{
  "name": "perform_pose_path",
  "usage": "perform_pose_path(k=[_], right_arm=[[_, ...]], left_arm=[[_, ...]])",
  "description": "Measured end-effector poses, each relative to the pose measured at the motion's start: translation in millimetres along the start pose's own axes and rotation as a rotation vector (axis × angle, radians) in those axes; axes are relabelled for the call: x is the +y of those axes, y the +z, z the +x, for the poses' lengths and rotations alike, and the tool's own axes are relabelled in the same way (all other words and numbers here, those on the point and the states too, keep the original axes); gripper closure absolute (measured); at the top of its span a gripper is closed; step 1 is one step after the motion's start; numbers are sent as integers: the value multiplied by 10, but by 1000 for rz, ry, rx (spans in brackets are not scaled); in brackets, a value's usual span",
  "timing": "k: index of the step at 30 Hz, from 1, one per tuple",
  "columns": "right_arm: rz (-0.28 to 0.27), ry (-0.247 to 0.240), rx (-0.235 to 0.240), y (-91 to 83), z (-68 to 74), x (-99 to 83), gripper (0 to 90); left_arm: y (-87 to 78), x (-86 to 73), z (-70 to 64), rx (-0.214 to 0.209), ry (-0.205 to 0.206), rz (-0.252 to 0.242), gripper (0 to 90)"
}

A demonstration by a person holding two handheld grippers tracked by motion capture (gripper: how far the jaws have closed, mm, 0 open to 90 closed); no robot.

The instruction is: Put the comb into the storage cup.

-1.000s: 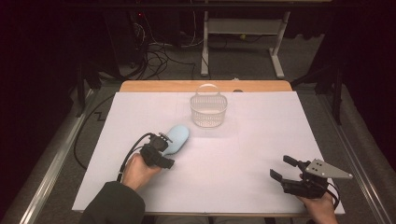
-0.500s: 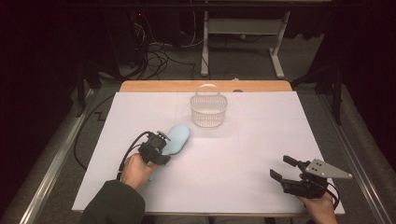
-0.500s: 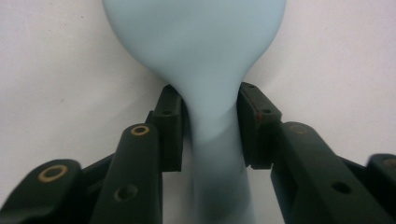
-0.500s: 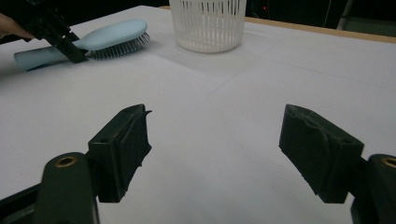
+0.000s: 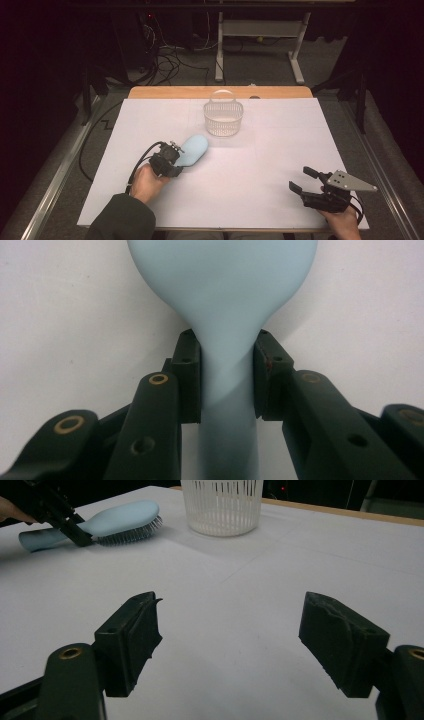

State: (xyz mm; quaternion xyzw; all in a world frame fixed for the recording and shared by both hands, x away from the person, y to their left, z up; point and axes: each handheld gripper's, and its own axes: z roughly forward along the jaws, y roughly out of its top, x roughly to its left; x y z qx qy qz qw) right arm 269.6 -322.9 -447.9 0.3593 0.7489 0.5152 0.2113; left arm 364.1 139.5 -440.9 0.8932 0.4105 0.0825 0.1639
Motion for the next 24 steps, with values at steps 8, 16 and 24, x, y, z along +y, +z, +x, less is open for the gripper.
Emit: perform_pose_path(k=[8,16,24], right_arm=[[-7,-3,-5,-5,1,1,244],[-25,-8,-16,-10,22,19,228],[-43,-21,27,66,184,101,192]], left_arm=[[-92,-30,-66,-13,36,-85,674],[-233,-90,-154,-66,59,-188,674],[-292,-99,-307,-137,77,-264,674]])
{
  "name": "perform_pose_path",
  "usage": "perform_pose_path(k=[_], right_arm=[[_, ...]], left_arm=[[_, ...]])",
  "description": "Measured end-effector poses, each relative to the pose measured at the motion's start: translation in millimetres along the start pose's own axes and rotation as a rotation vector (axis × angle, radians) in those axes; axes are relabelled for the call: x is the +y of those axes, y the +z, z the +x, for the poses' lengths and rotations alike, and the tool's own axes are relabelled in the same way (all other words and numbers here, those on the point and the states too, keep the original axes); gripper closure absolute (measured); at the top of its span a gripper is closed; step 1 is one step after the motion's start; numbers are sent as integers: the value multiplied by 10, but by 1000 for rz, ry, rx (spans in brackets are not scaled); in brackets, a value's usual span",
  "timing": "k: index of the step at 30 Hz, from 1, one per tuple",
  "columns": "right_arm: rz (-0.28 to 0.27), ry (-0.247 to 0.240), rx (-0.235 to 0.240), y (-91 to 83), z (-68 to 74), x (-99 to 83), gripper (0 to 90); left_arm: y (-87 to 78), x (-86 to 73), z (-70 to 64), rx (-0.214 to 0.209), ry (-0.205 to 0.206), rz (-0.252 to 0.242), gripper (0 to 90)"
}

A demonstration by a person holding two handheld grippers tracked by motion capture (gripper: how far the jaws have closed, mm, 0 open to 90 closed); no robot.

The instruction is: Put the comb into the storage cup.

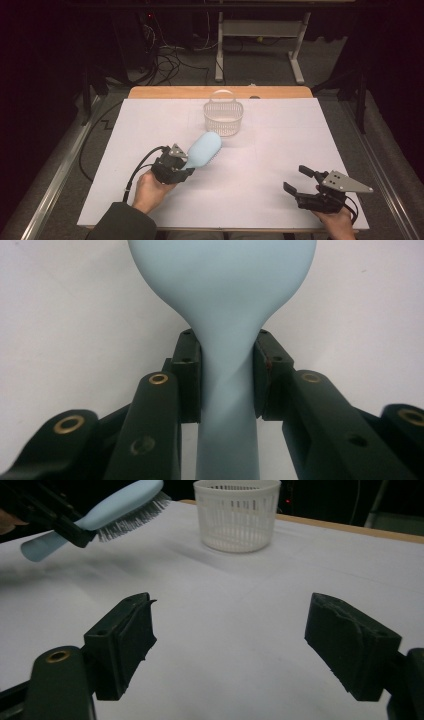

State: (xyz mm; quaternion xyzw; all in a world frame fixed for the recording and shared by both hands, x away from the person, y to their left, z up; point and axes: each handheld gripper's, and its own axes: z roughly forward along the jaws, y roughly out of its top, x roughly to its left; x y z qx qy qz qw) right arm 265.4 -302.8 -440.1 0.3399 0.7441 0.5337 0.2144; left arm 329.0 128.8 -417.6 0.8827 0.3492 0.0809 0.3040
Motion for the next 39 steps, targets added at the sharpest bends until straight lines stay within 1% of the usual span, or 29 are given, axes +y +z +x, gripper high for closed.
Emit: perform_pose_path(k=[2,4,7,15,18,20,22,25,29,32,33,39], right_arm=[[0,-18,22,42,69,35,188],[0,-25,44,77,129,61,186],[-5,-24,66,121,197,93,177],[-31,-17,124,259,361,180,163],[-29,-12,145,336,410,206,162],[-25,-6,158,386,433,224,161],[-24,-1,167,430,453,244,161],[-28,8,180,482,482,276,161],[-32,16,195,533,519,317,161],[-24,25,203,575,536,336,162],[-19,29,205,590,539,340,162],[-5,43,214,676,541,358,162]], left_arm=[[-4,2,-34,-13,1,-18,674],[-12,4,-65,-24,2,-33,674],[-36,5,-100,-37,10,-46,674],[-46,20,-223,-95,16,-93,674],[-39,39,-272,-96,33,-96,673],[-36,66,-328,-89,51,-109,674],[-35,96,-388,-103,66,-122,674],[-13,143,-491,-113,99,-127,674],[38,190,-606,-128,126,-131,673],[80,221,-667,-135,138,-130,674],[94,229,-686,-138,136,-133,673],[139,275,-762,-150,149,-131,673]])
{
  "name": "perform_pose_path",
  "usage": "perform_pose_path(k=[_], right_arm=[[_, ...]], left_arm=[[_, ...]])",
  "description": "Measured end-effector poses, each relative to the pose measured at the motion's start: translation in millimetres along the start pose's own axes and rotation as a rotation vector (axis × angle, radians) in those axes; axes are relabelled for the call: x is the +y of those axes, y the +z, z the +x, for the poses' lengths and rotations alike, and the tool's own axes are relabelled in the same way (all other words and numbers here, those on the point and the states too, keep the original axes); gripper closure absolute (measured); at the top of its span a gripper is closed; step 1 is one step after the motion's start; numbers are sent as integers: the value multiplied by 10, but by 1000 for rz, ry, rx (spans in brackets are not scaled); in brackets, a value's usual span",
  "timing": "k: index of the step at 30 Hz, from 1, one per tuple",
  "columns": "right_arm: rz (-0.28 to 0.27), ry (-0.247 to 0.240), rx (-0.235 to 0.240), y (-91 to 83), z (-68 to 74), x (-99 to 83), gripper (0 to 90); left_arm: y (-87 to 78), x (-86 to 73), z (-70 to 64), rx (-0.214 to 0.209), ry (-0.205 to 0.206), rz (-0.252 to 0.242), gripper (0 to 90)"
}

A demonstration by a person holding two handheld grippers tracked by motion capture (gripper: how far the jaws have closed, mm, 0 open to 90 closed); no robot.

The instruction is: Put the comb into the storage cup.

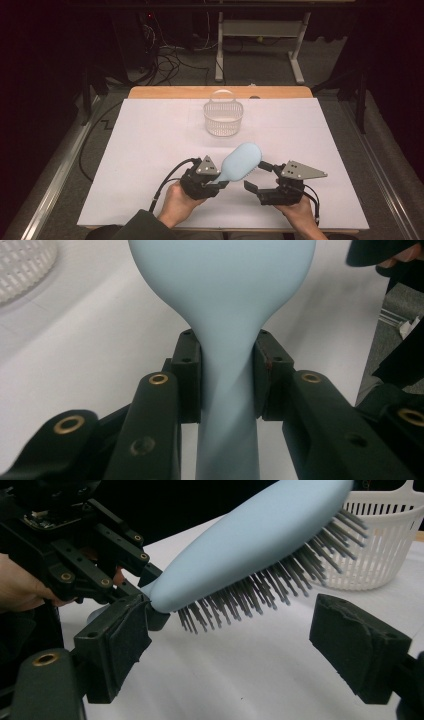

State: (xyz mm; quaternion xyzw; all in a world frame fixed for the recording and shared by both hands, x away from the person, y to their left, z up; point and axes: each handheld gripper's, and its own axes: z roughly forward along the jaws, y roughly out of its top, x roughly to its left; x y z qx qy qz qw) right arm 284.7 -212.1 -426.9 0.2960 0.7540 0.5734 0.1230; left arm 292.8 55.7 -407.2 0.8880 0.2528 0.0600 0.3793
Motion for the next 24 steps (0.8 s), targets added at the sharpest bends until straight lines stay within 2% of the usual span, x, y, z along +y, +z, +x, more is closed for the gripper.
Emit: perform_pose_path(k=[8,11,16,24], right_arm=[[-10,38,15,72,-16,58,167],[-14,50,16,97,-23,98,171],[-23,101,22,129,-59,126,189],[-9,154,42,205,-92,158,202]], left_arm=[[39,60,-64,-10,13,-14,673],[43,71,-61,-8,6,-22,672],[39,73,-57,-1,-7,-35,673],[47,88,-82,2,6,-40,672]])
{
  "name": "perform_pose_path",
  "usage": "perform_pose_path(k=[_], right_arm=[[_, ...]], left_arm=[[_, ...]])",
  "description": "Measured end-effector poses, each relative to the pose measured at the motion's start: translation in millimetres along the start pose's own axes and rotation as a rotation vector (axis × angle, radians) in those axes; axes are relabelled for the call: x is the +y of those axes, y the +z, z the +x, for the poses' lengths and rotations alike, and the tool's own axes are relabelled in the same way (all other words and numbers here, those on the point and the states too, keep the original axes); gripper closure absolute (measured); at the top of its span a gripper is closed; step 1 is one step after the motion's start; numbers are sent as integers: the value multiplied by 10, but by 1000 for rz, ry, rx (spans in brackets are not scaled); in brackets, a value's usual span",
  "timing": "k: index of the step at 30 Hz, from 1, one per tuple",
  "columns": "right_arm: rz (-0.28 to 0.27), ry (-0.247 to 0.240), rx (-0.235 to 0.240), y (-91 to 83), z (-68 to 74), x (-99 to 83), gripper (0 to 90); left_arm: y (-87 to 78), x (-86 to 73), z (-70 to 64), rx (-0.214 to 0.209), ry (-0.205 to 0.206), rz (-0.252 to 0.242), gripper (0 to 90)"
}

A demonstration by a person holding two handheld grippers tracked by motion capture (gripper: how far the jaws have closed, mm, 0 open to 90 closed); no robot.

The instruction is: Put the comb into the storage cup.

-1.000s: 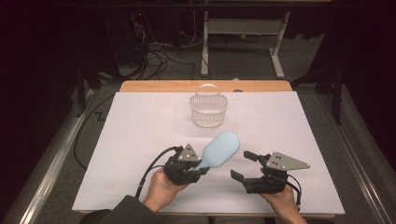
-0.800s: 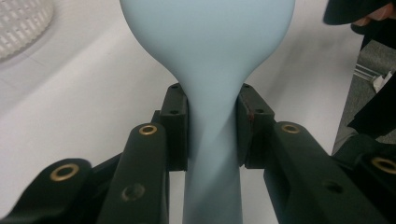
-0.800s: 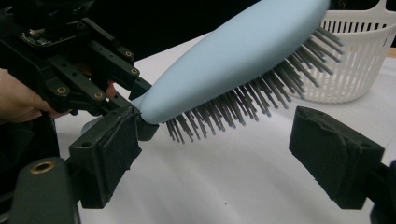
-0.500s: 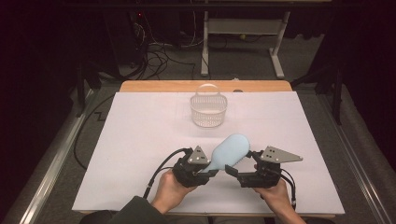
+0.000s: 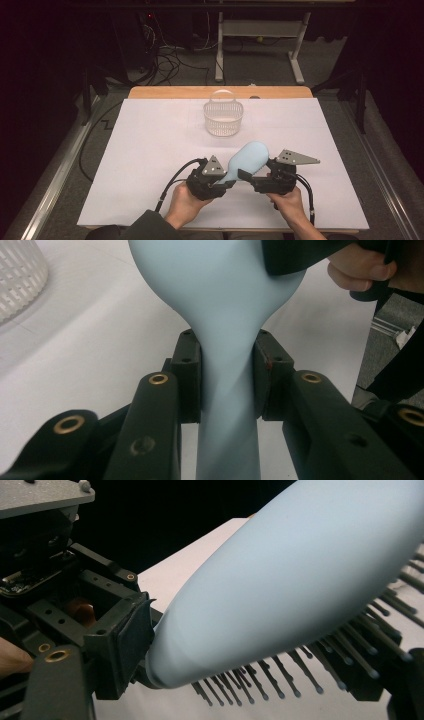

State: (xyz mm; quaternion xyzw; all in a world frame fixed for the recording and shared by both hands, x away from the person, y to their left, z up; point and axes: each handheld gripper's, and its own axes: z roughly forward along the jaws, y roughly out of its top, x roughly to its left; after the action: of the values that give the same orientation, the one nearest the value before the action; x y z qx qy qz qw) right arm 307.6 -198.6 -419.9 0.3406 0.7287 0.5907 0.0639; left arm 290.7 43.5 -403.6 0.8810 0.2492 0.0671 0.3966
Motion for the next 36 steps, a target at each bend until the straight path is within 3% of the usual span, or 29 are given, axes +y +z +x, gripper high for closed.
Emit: perform_pose_path(k=[11,19,22,26,32,36], right_arm=[[40,65,47,47,-53,63,268],[36,128,136,10,-73,146,456],[44,119,148,7,-40,176,498],[42,153,183,2,-48,198,521],[45,156,201,-14,-33,228,539],[50,155,211,-11,-29,232,540]], left_arm=[[0,5,11,2,-13,-6,673],[30,3,-9,2,-1,8,673],[21,6,-5,-2,-1,2,674],[-6,13,-10,-6,0,-11,674],[-26,18,-10,-18,2,-27,665],[-27,22,-19,-8,5,-34,599]])
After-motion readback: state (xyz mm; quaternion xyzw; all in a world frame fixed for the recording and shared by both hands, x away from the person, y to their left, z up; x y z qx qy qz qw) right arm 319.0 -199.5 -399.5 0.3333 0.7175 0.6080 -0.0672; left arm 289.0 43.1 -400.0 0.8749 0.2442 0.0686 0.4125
